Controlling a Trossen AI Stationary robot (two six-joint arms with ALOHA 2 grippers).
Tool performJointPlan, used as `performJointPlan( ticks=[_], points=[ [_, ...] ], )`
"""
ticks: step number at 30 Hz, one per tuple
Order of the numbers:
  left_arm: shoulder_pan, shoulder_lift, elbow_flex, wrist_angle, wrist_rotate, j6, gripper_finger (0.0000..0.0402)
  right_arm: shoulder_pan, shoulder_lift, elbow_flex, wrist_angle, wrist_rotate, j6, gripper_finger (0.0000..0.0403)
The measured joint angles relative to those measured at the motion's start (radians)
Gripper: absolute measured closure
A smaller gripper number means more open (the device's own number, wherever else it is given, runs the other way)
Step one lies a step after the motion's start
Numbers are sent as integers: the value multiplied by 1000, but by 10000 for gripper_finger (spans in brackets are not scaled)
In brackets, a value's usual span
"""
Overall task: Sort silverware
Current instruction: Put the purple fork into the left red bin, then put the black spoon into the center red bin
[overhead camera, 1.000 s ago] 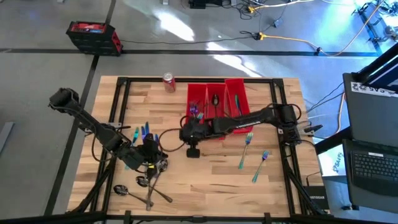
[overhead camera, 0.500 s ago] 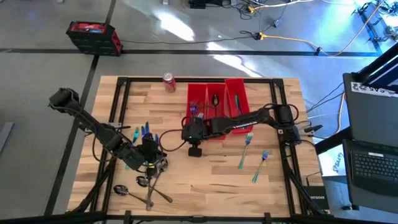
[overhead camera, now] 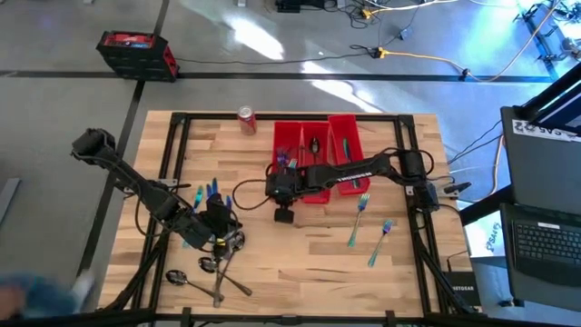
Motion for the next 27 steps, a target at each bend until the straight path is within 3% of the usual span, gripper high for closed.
performJointPlan(
  ticks=[13,23,27],
  points=[
    [0,0,0,-4,-13,-5,401,-1,1,0,-4,29,-3,403],
    [0,0,0,-40,-28,-44,401,101,1,0,-5,-271,13,403],
    [0,1,0,-64,127,61,401,149,1,0,11,-280,13,403]
  ],
)
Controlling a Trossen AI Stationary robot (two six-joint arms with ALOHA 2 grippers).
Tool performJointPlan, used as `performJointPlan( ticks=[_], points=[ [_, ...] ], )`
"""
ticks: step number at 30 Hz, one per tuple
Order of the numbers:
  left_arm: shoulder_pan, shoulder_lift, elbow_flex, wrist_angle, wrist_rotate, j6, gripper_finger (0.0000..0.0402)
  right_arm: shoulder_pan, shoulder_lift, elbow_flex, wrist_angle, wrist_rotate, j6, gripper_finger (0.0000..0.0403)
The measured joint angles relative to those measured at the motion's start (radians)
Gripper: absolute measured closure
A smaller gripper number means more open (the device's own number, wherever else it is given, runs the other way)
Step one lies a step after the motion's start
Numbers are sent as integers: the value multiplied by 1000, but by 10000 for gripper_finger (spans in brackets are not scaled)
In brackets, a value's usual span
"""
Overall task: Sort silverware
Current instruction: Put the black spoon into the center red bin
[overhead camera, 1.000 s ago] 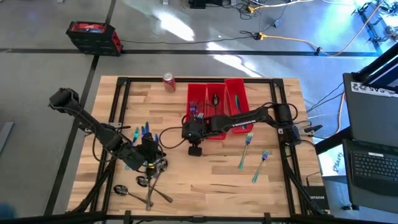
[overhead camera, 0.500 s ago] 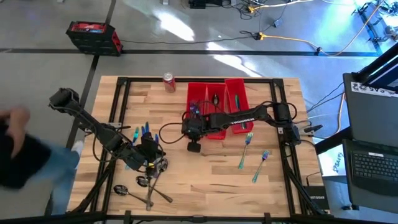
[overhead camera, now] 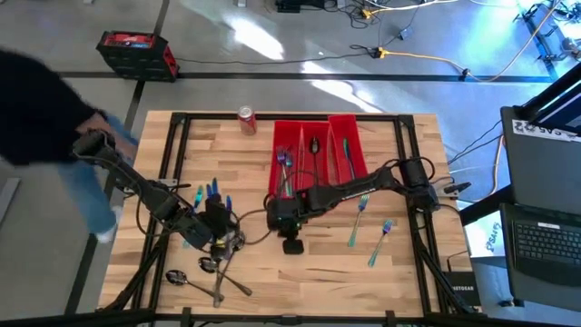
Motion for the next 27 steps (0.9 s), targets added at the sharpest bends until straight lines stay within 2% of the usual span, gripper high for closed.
performJointPlan(
  ticks=[2,4,9,15,21,24,27],
  points=[
    [1,8,0,-2,58,23,401,18,0,0,68,-12,-1,403],
    [11,21,0,-18,60,21,401,32,0,0,176,-24,3,402],
    [11,55,0,-30,126,-39,401,35,0,0,315,75,75,387],
    [-23,111,0,-33,130,-91,402,35,31,1,457,161,99,314],
    [-19,173,0,-27,104,-128,400,47,71,-1,448,205,153,230],
    [-10,175,0,9,50,-158,386,60,74,0,453,210,127,209],
    [8,175,0,2,56,-163,353,76,74,0,454,271,116,206]
  ],
)
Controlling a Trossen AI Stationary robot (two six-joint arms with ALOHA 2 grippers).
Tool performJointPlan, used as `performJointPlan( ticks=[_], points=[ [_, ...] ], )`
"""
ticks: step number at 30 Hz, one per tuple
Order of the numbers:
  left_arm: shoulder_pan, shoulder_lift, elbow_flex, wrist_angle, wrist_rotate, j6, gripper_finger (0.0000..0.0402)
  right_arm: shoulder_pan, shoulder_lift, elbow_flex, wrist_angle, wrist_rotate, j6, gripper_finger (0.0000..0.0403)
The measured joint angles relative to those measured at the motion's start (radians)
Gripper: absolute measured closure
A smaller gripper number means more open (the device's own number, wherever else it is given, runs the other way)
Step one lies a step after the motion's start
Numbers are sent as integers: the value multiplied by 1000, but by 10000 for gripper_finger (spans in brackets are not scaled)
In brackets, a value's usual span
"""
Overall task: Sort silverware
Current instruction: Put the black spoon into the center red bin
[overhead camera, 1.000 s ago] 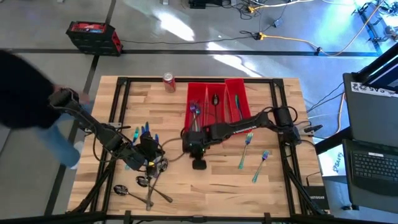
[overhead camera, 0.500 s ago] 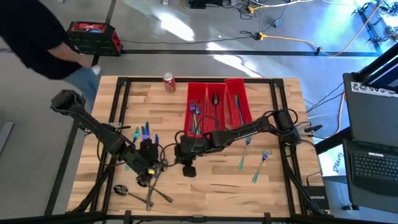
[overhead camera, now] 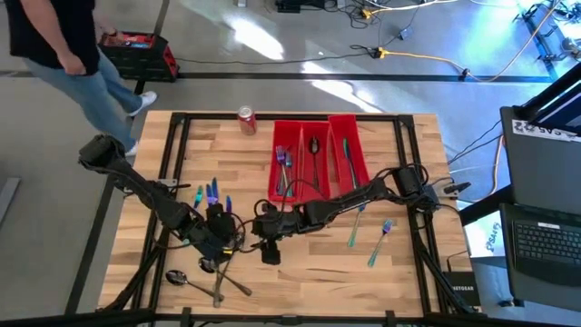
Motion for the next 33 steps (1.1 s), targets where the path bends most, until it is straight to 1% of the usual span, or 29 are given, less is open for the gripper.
performJointPlan(
  ticks=[2,6,9,11,15,20,22,24,25,28,33],
  points=[
    [10,0,0,-16,-1,2,325,7,0,0,-1,42,24,205],
    [27,0,-17,-11,6,-2,258,1,12,2,4,76,165,204],
    [45,-1,-59,31,38,-3,215,3,28,1,0,99,157,204],
    [57,-1,-104,89,83,-3,199,11,29,1,-1,102,144,204],
    [83,-1,-177,261,133,-28,186,13,29,1,0,100,140,204],
    [101,-1,-232,458,143,-27,181,9,29,1,1,102,127,205],
    [109,1,-239,462,163,-29,180,10,29,1,0,102,119,205],
    [120,5,-242,409,187,-39,180,10,29,1,-1,102,115,205],
    [124,6,-244,371,187,-46,180,10,29,1,0,102,114,205],
    [141,5,-243,354,185,-31,180,11,29,1,0,101,113,205],
    [178,6,-245,415,183,0,180,10,29,1,-3,101,113,205]
  ],
)
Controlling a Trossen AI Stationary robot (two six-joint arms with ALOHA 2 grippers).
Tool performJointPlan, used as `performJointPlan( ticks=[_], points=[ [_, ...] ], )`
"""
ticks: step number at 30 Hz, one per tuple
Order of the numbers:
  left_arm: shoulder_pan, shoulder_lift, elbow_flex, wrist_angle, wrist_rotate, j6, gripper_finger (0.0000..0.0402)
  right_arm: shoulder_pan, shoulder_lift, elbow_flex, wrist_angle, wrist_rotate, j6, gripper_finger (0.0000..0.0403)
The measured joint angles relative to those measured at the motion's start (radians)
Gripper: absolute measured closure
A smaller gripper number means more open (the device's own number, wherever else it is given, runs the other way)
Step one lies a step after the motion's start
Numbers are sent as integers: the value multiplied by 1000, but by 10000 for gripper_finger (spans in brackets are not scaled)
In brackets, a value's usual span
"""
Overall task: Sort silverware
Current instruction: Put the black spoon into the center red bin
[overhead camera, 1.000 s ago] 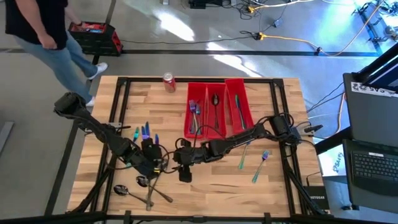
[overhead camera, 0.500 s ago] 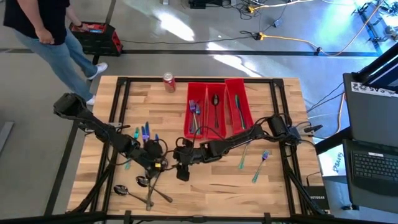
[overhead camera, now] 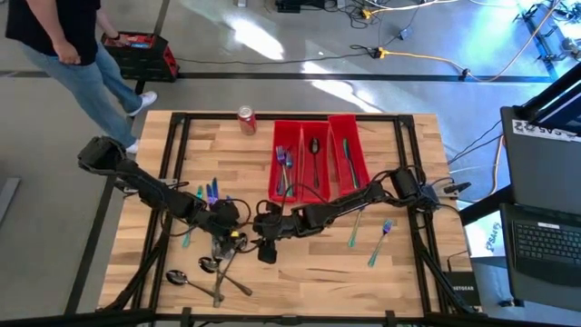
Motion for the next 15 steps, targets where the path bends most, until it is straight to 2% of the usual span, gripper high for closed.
performJointPlan(
  ticks=[15],
  points=[
    [-5,0,0,20,-20,93,180,0,2,0,-4,-6,-29,205]
  ],
)
